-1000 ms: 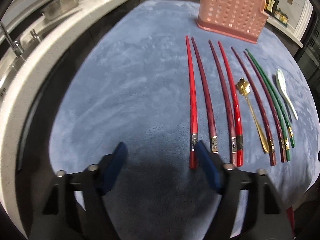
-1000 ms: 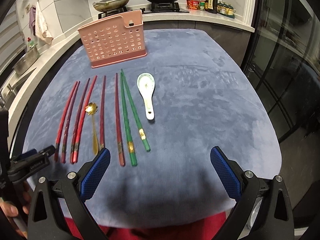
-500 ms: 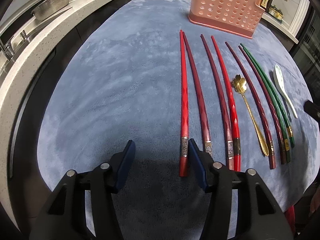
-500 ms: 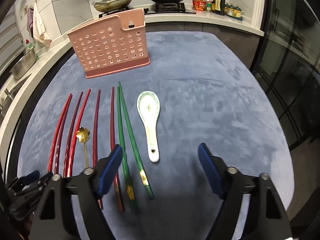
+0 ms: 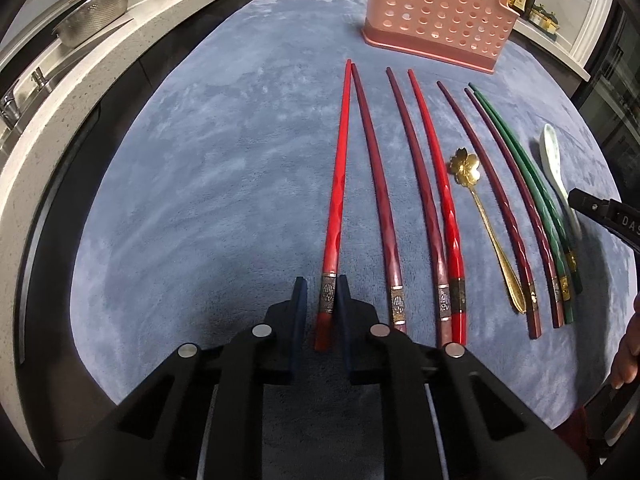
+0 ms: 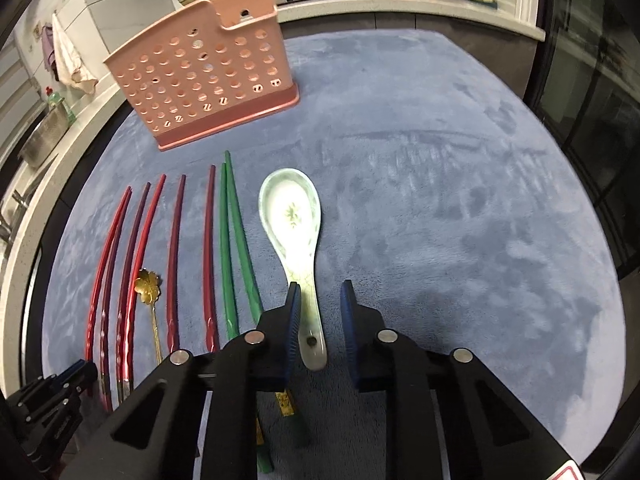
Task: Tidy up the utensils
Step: 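Grasp a red chopstick with the left tool while the right tool grasps the white ceramic spoon, then lift the chopstick and spoon and carry both toward the pink holder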
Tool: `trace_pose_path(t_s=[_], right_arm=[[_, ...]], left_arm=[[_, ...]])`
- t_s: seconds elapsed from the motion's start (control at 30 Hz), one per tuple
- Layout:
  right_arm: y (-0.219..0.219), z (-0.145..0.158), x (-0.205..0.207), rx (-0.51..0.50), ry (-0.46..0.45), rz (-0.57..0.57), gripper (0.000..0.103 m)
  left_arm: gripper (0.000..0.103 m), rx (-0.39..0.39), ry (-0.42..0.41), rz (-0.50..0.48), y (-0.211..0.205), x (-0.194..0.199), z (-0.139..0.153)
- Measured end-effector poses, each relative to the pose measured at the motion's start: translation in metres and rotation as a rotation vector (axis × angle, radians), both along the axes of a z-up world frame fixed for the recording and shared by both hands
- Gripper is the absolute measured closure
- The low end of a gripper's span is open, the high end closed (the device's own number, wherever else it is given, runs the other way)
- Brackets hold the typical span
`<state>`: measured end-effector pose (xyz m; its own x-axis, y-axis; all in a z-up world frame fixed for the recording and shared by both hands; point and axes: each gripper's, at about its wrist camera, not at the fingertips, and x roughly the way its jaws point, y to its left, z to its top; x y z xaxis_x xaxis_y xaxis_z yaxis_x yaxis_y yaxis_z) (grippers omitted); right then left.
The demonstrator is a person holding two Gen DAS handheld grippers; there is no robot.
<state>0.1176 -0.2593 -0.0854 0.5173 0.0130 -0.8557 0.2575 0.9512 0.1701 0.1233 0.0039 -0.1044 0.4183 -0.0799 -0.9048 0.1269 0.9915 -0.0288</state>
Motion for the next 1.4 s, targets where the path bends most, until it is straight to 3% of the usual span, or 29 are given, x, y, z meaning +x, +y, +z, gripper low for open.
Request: trace_pose_path(t_s=[0.43, 0.6, 0.8, 1.1, 1.4], right_arm=[[0.005, -0.014, -0.002, 0.062, -0.014, 0.038, 0.086], [0.002, -0.014, -0.006, 0.076, -0.022, 0.032, 0.092], [-0.001, -0.001, -0.019, 0.085, -0.031, 0.017, 0.096], [-0.004, 0.033, -0.045, 0.042, -0.089, -0.011, 0.096], [-0.007, 0.074, -0.052, 0.017, -0.163, -0.015, 0.097]], left_arm=[[0.088, 0.012, 0.002, 0.005, -0.005, 0.006, -0.001], [0.089, 0.001, 0.002, 0.006, -0.003, 0.005, -0.001], [0.096, -0.032, -0.008, -0.005, 0.003, -0.001, 0.006], [0.096, -0.059, -0.092, 0.001, 0.016, -0.017, 0.042], [0.096, -0.099, -0.239, 0.026, 0.028, -0.012, 0.109]])
